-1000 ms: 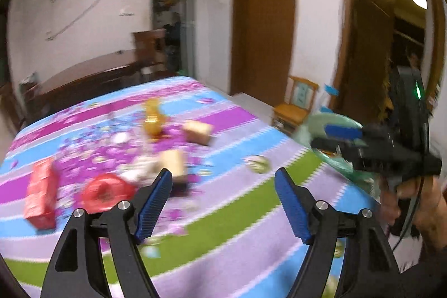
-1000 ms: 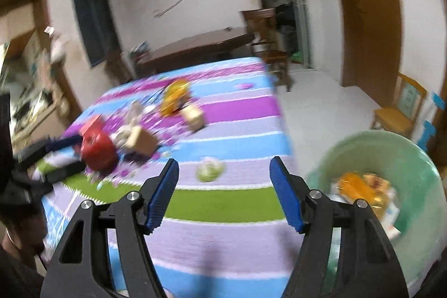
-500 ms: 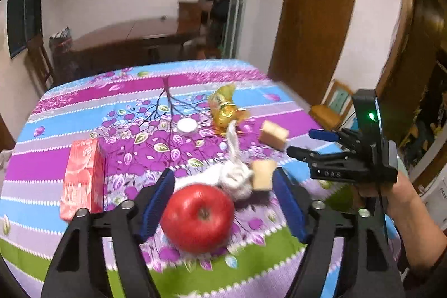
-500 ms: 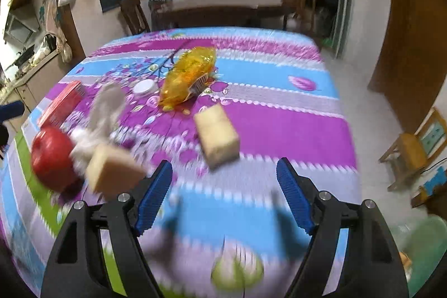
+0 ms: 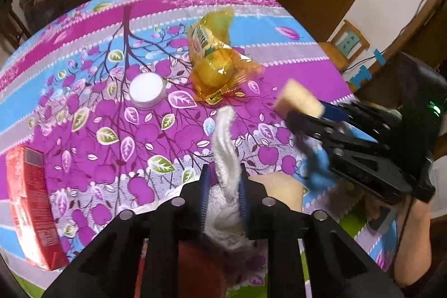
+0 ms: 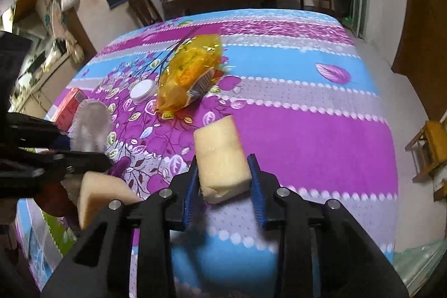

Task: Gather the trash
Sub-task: 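Grasp the silver wrapper with the left tool while the right tool grasps a beige sponge cake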

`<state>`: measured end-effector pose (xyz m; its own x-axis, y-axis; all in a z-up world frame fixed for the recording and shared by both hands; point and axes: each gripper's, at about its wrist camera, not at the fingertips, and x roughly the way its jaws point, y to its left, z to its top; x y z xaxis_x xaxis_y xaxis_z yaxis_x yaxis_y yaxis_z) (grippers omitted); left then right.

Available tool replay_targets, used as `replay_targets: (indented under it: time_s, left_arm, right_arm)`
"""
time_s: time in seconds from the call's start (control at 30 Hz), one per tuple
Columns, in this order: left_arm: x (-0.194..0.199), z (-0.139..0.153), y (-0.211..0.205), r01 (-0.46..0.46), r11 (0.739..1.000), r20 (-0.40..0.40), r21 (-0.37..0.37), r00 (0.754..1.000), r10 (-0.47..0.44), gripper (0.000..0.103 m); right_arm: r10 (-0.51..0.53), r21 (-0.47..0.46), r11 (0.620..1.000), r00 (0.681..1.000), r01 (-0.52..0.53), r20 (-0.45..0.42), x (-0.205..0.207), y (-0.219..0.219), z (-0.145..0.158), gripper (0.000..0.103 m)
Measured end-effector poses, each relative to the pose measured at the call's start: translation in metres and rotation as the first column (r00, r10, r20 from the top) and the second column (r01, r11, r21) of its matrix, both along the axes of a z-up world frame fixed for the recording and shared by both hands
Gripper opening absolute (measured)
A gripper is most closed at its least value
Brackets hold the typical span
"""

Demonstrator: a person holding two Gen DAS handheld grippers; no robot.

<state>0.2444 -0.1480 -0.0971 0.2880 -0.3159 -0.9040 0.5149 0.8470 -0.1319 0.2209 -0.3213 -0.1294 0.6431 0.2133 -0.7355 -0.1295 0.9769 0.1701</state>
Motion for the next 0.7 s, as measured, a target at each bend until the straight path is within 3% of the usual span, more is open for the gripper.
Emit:
replay_targets:
  time_s: [0.1, 0.2, 0.43, 0.57, 0.7]
  left_arm:
    - [-0.001, 0.009, 0.007, -0.019, 0.998, 0.014, -0.067, 1.000, 0.020, 0.013]
    - [-0.018, 0.045, 0.028, -0.048, 0.979, 0.098, -0.200, 0.993, 0.069, 0.013]
    - [-0.094, 0.119, 0.081, -0.029, 0.935, 0.334, -0.355, 0.930, 0.155, 0.013]
    - [-0.138, 0.128, 0.098, -0.041, 0.938, 0.419, -0.343, 0.887, 0.192, 0.013]
    - [-0.183, 0.115, 0.099, -0.094, 0.965, 0.541, -0.246, 0.813, 0.217, 0.013]
  right_arm:
    - [-0.039, 0.044, 0.998, 0.998, 0.037, 0.040, -0.017, -0.010, 0.006, 0.030]
    - [-0.069, 0.092, 0.994, 0.994, 0.061, 0.089, -0.038, -0.018, 0.016, 0.030]
    - [-0.077, 0.100, 0.993, 0.966, 0.054, 0.246, -0.113, -0.001, 0.058, 0.029]
    - [-0.058, 0.100, 0.995, 0.948, 0.027, 0.314, -0.157, 0.020, 0.075, 0.029]
    - [-0.056, 0.098, 0.995, 0.942, 0.024, 0.332, -0.186, 0.040, 0.076, 0.029]
